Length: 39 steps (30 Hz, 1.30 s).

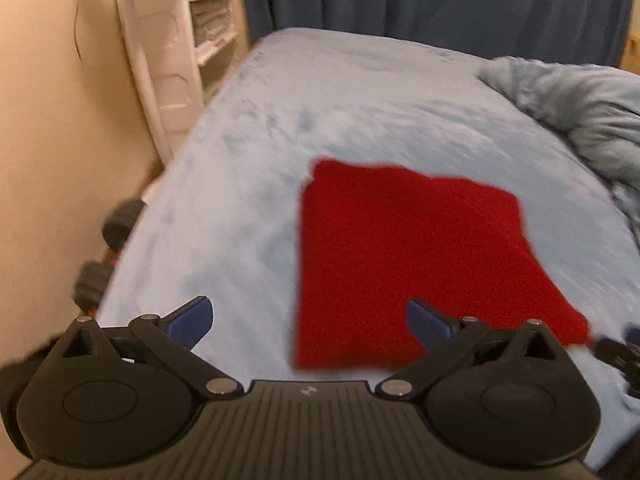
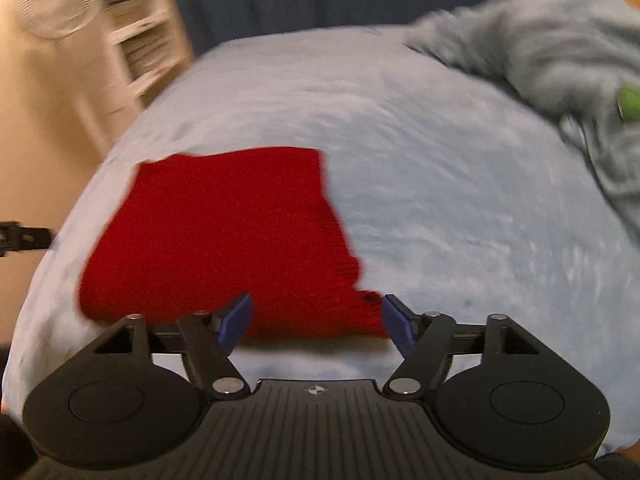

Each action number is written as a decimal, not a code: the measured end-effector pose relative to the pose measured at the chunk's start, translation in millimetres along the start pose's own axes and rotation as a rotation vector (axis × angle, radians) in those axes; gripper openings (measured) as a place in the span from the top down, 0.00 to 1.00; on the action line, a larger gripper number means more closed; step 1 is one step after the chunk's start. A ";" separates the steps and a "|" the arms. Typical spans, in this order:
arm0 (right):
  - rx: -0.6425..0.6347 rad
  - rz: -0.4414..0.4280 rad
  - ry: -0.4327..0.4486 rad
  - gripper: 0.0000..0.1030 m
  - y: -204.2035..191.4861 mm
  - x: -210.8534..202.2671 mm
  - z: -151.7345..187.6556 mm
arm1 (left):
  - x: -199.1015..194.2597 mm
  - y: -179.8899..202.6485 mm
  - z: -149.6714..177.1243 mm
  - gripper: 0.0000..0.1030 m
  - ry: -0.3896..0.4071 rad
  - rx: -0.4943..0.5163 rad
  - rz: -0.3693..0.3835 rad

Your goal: Fold small clothes

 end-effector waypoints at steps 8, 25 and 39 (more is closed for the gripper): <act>0.054 0.018 -0.024 0.24 -19.1 -54.9 19.6 | -72.3 39.7 52.4 0.00 -0.014 0.046 0.008; -0.010 0.015 0.042 0.24 -38.6 -90.7 12.7 | -115.5 42.6 50.9 0.00 0.027 0.073 -0.035; -0.017 0.018 0.037 0.24 -40.8 -90.7 12.8 | -117.8 47.2 50.6 0.00 0.020 0.085 -0.028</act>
Point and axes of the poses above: each gripper's, at about its wrist camera, not at the fingertips, and x roughly the way its jaws point, y to its right, z to its underside, the point moved 8 cm from there along x, roughly the way its jaws point, and after that the axes turned 14 degrees about y, right-handed, at the moved point
